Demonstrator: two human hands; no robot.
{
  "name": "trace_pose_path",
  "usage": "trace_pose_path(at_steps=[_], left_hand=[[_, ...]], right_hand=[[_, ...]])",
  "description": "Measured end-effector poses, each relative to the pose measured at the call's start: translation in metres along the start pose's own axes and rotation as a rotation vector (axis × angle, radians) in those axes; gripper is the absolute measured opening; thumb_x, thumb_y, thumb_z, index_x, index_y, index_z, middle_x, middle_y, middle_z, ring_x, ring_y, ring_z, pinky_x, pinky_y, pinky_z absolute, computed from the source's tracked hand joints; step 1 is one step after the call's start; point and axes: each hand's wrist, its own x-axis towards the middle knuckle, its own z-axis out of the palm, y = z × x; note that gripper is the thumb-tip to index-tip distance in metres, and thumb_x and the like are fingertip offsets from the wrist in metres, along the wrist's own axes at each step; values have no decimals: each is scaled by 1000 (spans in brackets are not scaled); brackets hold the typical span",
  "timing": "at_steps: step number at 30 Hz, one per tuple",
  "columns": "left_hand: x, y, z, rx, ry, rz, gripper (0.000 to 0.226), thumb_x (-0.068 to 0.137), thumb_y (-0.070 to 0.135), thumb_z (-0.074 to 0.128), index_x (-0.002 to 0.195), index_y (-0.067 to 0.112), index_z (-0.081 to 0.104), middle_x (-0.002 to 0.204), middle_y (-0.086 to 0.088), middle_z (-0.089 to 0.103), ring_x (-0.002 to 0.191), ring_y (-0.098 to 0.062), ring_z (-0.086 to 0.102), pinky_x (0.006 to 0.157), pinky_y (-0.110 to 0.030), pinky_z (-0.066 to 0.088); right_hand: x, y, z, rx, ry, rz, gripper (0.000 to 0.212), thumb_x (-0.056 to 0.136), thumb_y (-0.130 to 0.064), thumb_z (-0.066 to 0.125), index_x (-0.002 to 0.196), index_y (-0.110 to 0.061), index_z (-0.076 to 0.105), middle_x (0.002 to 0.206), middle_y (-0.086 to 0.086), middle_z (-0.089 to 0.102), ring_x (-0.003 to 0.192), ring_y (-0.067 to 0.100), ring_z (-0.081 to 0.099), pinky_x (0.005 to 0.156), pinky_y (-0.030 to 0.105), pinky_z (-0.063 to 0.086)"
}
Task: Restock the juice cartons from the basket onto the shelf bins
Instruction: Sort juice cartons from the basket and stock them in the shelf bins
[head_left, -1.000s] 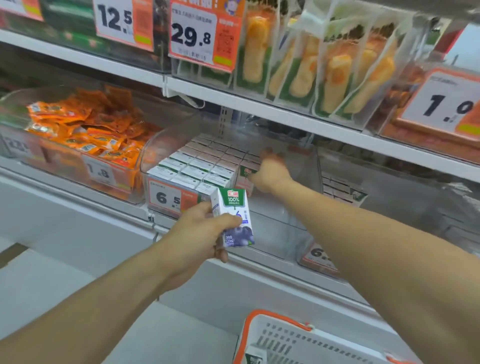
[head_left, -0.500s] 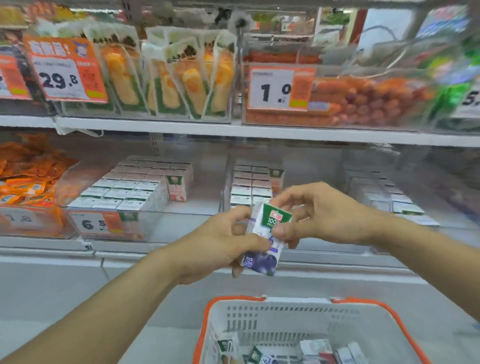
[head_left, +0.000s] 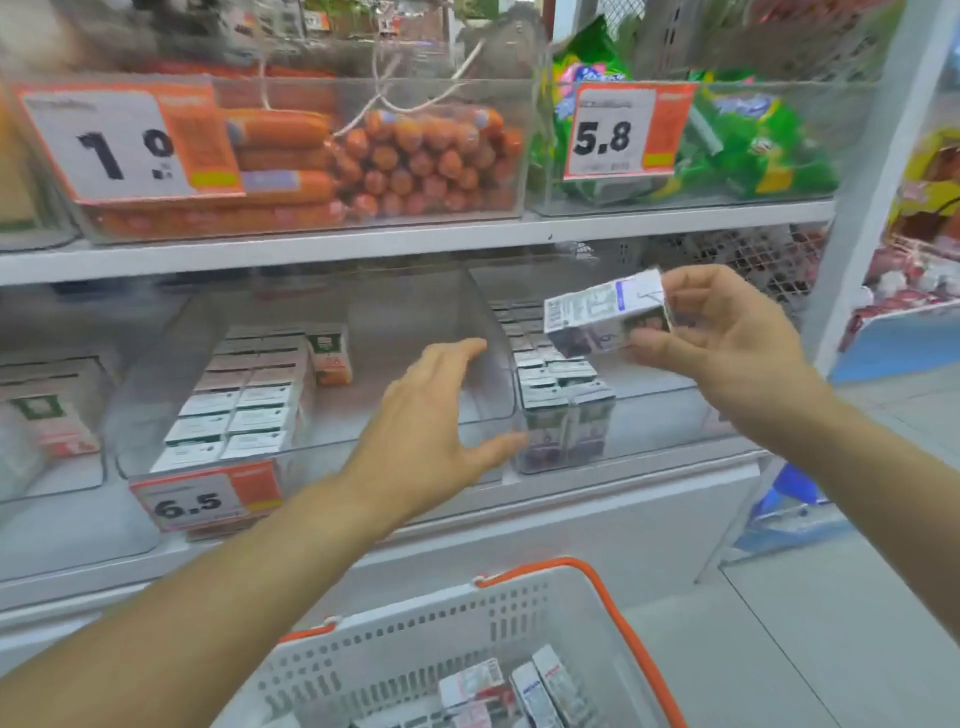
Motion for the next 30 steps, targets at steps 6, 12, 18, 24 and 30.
trace_pose_path(at_steps=[6, 12, 18, 24, 30], left_hand=[[52, -7, 50, 233, -25, 96, 106, 69, 76, 65, 152, 26, 23, 159, 5, 19, 144, -17, 26, 111, -43, 33], [49, -15, 66, 259, 87, 98, 105, 70, 72, 68, 152, 22, 25, 162, 7, 19, 138, -17, 38, 109, -32, 34], [48, -20, 71, 298, 95, 129, 107, 75, 77, 56, 156, 25, 12, 165, 14, 4, 140, -10, 38, 92, -26, 51], [47, -21, 71, 325, 67, 133, 107, 76, 84, 41, 158, 24, 9, 165, 15, -3, 144, -7, 31, 95, -23, 48], [46, -17, 70, 359, 71, 116, 105, 78, 84, 39, 157, 20, 14, 165, 10, 7, 142, -6, 34, 94, -15, 38]], right_hand=[[50, 55, -39, -285, 216, 66, 40, 77, -6, 82, 101, -25, 56, 101, -1, 66, 77, 17, 69, 73, 31, 56], [137, 99, -24, -595, 73, 64, 38, 77, -12, 81, 111, -12, 65, 97, 5, 65, 77, 15, 61, 66, 17, 44], [208, 144, 14, -796, -85, 181, 32, 79, -20, 80, 100, -24, 57, 115, 5, 64, 96, 22, 63, 76, 25, 47], [220, 168, 42, -790, -76, 170, 42, 84, -14, 76, 122, -13, 57, 118, 13, 63, 106, 29, 64, 79, 23, 44], [201, 146, 26, -716, -99, 244, 46, 86, -17, 74, 126, -13, 50, 108, 4, 61, 104, 24, 62, 81, 28, 49]])
